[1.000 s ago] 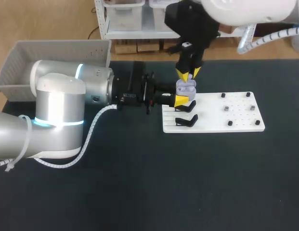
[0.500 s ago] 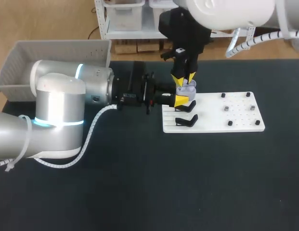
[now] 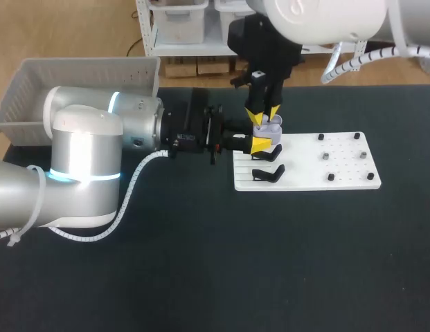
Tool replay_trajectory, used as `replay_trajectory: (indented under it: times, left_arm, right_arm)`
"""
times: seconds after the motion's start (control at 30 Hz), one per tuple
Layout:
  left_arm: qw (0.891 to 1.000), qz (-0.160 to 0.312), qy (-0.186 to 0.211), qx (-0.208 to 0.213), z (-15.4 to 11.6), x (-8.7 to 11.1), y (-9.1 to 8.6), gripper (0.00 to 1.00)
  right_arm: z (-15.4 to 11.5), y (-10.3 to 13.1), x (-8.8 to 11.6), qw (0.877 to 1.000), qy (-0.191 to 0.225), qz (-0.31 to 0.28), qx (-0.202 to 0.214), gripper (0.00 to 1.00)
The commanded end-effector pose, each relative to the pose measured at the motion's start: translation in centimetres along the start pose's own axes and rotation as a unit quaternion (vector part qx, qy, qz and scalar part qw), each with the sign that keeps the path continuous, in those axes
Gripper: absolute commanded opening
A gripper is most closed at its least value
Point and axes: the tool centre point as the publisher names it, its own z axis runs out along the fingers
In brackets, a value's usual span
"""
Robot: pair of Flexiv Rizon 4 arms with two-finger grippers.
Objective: Pick up each earbud case from the left stands, insert the matching earbuds, close the lid, and place the case in the box.
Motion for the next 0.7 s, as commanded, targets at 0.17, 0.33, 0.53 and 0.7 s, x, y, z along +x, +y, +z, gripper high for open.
replay_trajectory:
  times: [0.17, 0.33, 0.53, 0.7]
  left_arm:
    - [1.000, 0.001, -0.001, -0.002, -0.01, 0.08, -0.12, 0.00]
    - [1.000, 0.001, -0.001, -0.002, -0.01, 0.08, -0.12, 0.00]
    - [1.000, 0.001, -0.001, -0.002, -0.01, 0.08, -0.12, 0.00]
    - [1.000, 0.001, -0.001, -0.002, -0.01, 0.08, -0.12, 0.00]
  right_arm:
    - [0.55, -0.18, -0.27, 1.000, 0.004, -0.003, -0.003, 0.00]
    - [0.64, -0.38, -0.36, 1.000, 0.003, -0.001, -0.003, 0.00]
    - [0.76, -0.68, -0.49, 1.000, 0.002, 0.003, -0.003, 0.00]
    - [0.87, -0.88, -0.53, 1.000, 0.003, 0.004, -0.003, 0.00]
